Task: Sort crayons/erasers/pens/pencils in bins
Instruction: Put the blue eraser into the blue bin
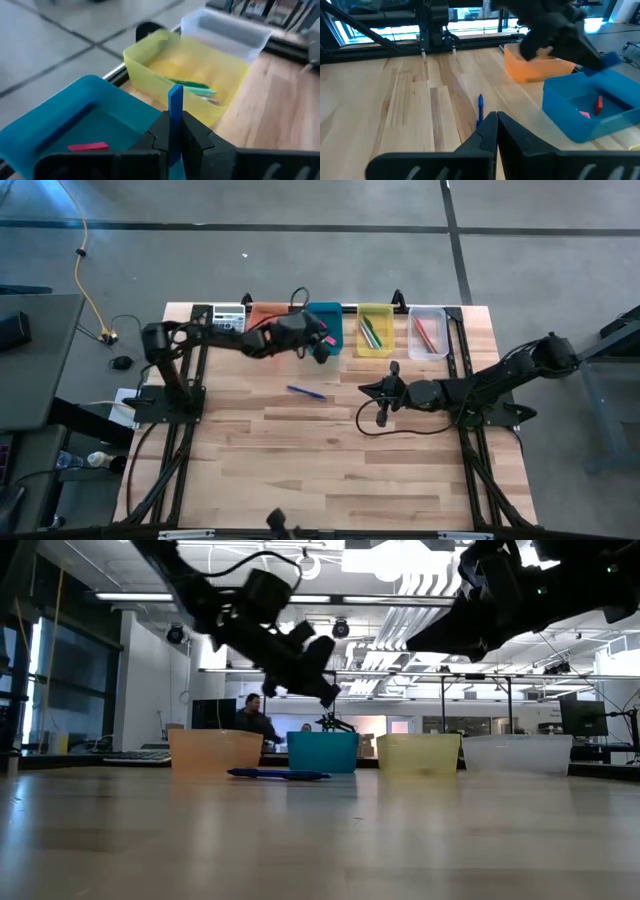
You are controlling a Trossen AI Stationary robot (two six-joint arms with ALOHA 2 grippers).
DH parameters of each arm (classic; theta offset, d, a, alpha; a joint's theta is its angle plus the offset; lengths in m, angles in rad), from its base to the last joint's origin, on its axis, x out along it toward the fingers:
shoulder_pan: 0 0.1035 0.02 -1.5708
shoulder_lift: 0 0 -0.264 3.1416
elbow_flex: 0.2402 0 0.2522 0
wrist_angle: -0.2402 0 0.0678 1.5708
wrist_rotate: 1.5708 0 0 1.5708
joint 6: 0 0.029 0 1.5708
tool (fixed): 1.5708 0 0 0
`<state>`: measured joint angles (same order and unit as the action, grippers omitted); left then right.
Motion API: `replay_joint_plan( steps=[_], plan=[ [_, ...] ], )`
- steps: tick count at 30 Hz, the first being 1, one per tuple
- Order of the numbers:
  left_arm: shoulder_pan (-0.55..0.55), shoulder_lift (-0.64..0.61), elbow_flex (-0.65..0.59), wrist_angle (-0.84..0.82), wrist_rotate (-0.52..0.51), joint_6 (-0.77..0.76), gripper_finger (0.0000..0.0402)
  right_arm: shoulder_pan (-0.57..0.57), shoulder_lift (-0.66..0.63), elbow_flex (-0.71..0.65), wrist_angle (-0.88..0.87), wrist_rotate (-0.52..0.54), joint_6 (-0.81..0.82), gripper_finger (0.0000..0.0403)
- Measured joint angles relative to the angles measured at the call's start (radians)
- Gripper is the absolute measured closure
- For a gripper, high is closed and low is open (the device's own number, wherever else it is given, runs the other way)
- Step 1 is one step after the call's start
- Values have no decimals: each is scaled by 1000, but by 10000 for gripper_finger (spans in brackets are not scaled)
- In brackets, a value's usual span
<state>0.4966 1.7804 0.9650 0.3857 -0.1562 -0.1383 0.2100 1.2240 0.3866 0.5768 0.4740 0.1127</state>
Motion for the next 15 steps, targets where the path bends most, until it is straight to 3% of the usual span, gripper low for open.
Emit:
replay_joint_plan(
  steps=[6, 15],
  plan=[
    [61, 116, 260, -347, 21, 2, 394, 0, 0, 0, 9, 0, -30, 403],
    [121, 286, 529, -648, 68, 10, 394, 0, 0, 0, 18, 0, -70, 403]
  ],
)
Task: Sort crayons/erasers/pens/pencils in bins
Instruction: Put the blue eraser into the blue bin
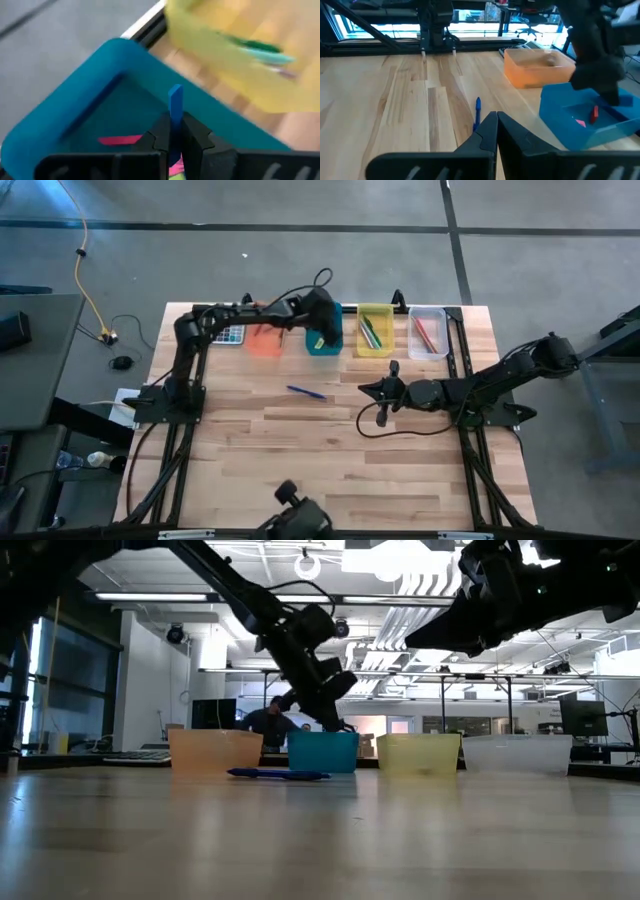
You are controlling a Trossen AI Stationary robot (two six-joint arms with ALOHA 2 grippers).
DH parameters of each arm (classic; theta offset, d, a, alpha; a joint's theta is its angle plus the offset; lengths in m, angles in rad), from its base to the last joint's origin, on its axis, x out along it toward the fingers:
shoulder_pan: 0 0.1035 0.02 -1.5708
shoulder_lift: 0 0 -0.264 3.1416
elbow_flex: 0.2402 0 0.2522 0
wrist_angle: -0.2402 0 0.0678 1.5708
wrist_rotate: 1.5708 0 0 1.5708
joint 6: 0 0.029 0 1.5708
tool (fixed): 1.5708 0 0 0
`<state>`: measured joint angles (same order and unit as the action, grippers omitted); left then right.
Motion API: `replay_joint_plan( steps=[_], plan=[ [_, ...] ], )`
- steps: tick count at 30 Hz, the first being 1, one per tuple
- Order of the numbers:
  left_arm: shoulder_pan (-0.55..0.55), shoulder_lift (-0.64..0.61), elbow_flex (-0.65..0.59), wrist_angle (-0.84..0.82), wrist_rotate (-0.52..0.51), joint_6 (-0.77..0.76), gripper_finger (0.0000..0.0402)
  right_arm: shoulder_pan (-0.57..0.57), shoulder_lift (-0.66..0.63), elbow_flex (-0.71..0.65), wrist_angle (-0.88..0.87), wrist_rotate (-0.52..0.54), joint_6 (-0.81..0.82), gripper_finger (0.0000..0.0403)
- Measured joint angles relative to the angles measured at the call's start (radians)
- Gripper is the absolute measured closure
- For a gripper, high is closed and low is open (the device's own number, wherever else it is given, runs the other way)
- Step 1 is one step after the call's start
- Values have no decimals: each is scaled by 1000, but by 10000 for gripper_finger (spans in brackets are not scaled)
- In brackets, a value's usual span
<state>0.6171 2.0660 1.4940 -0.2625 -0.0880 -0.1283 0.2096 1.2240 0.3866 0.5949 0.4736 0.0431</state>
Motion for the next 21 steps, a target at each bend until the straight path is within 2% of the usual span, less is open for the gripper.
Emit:
replay_joint_plan(
  steps=[6, 11, 21],
  plan=[
    [22, 82, 86, -123, 55, 14, 394, 0, 0, 0, 0, -1, -18, 403],
    [19, 88, 94, -119, 54, 49, 370, 0, 0, 0, 0, -1, -18, 403],
    [16, 0, 94, -170, 21, 81, 313, 0, 0, 0, -3, -2, -18, 403]
  ],
)
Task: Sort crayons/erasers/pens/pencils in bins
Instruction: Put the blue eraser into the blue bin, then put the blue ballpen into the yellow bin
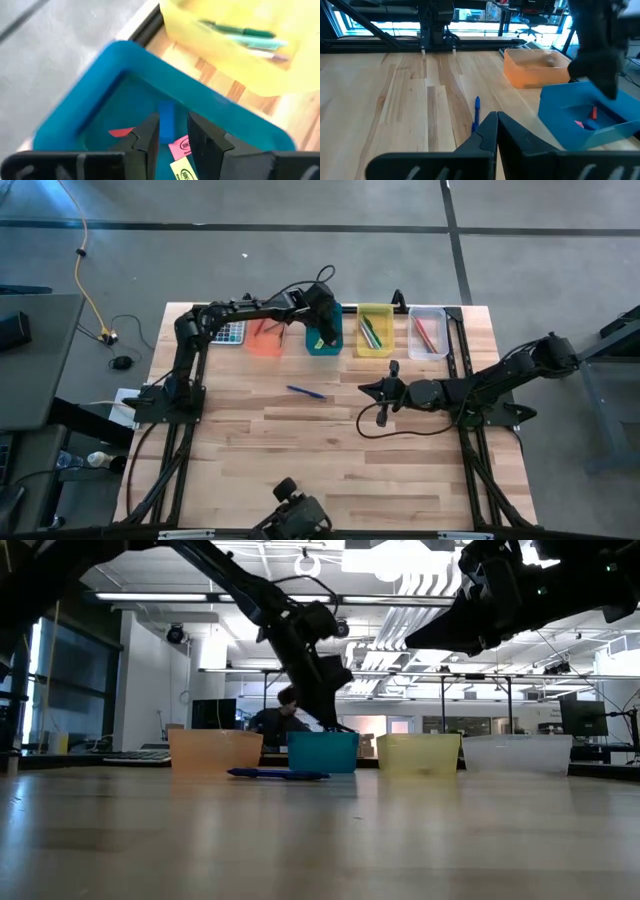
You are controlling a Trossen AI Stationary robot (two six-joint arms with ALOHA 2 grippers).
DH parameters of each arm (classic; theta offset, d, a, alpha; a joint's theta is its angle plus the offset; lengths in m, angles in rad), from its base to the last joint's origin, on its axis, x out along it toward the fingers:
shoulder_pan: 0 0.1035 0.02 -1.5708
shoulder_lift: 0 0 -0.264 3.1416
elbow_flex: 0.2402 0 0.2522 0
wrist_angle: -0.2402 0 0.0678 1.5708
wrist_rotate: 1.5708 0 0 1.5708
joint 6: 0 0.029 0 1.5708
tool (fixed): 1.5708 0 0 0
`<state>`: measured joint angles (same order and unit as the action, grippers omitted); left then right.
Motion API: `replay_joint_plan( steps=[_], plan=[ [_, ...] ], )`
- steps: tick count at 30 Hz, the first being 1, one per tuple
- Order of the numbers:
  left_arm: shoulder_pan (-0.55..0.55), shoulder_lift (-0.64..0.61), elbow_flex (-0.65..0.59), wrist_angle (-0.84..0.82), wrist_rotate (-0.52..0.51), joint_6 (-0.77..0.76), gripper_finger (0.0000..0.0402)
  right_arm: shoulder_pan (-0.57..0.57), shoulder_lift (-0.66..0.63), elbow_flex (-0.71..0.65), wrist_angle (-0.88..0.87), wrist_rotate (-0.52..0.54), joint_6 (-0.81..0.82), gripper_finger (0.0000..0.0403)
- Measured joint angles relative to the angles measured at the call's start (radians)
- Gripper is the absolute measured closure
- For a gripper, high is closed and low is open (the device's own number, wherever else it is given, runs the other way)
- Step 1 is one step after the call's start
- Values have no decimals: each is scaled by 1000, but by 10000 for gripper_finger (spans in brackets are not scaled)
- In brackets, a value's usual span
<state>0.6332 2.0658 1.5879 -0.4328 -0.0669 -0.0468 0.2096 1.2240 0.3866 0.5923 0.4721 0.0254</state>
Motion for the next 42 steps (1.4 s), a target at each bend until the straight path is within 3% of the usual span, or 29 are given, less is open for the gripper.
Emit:
replay_joint_plan(
  steps=[6, 13, 17, 23, 33, 42],
  plan=[
    [-23, -106, 0, -75, -51, 75, 314, 0, 0, 0, -6, 0, 1, 403],
    [-143, -243, -2, -229, -187, 209, 357, 0, 0, 0, -19, 0, 27, 403],
    [-199, -312, -57, -174, -192, 217, 381, 0, 0, 0, -18, -1, 29, 403],
    [-248, -429, -293, 104, -198, 216, 400, 0, 0, 0, -18, -3, 30, 403],
    [-272, -649, -820, 648, -198, 163, 401, 1, 0, 0, 18, -65, 51, 403],
    [-319, -836, -1246, 1234, 38, 163, 401, 4, 0, 13, 85, -66, 81, 403]
  ],
)
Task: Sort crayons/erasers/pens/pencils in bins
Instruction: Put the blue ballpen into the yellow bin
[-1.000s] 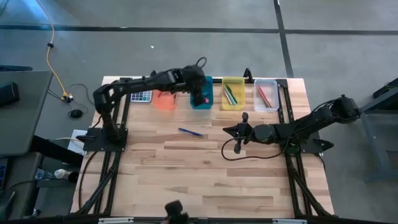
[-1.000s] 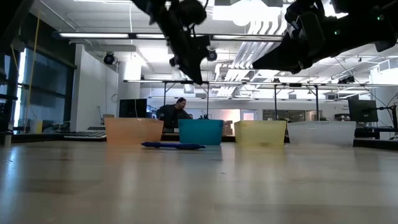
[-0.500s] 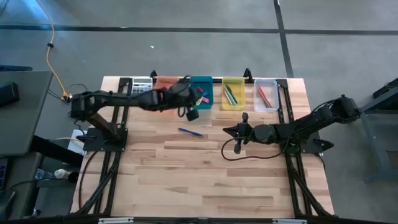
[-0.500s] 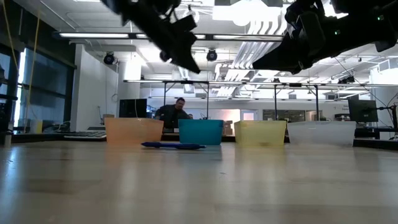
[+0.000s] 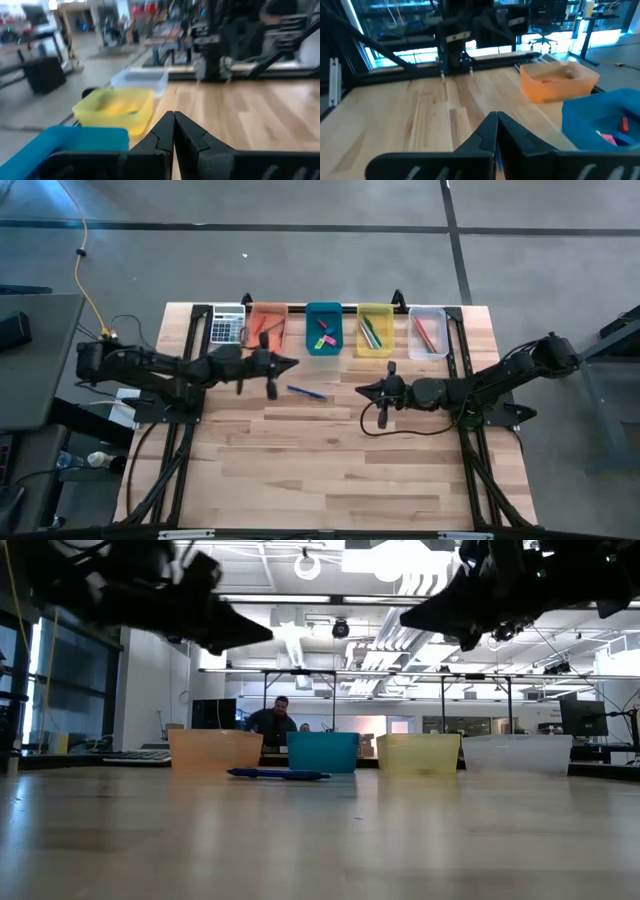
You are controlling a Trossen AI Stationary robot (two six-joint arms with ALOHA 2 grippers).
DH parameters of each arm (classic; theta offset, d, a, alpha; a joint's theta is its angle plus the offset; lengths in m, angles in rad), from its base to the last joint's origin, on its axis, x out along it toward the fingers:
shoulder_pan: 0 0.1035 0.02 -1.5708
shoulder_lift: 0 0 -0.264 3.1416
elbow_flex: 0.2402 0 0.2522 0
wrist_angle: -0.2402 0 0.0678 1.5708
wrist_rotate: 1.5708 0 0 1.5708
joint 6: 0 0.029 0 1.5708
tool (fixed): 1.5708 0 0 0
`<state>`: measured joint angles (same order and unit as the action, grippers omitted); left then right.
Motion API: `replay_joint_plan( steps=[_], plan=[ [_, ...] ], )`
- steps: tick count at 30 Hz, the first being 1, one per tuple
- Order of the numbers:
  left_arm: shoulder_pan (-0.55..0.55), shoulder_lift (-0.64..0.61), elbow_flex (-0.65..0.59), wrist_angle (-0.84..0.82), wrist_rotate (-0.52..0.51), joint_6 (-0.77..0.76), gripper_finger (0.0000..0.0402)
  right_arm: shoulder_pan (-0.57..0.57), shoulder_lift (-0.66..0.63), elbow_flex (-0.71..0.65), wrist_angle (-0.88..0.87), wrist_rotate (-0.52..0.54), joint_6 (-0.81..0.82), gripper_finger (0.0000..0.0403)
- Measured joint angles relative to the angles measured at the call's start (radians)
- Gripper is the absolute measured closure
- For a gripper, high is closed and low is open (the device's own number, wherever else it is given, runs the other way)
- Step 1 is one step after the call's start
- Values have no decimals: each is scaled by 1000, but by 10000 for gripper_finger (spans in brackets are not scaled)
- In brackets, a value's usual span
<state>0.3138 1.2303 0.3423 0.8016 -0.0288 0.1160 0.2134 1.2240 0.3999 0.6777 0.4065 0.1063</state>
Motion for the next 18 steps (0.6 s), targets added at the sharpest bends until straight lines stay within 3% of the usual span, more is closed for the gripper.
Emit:
replay_joint_plan(
  steps=[5, 12, 18],
  plan=[
    [0, -66, -164, 199, 25, -21, 401, 5, 53, 92, -51, 5, -9, 403],
    [0, -177, -276, 257, 59, -7, 401, -13, 219, 306, -197, 4, -40, 403],
    [0, -285, -314, 259, 62, 19, 401, -65, 358, 545, -528, -43, 43, 384]
  ],
)
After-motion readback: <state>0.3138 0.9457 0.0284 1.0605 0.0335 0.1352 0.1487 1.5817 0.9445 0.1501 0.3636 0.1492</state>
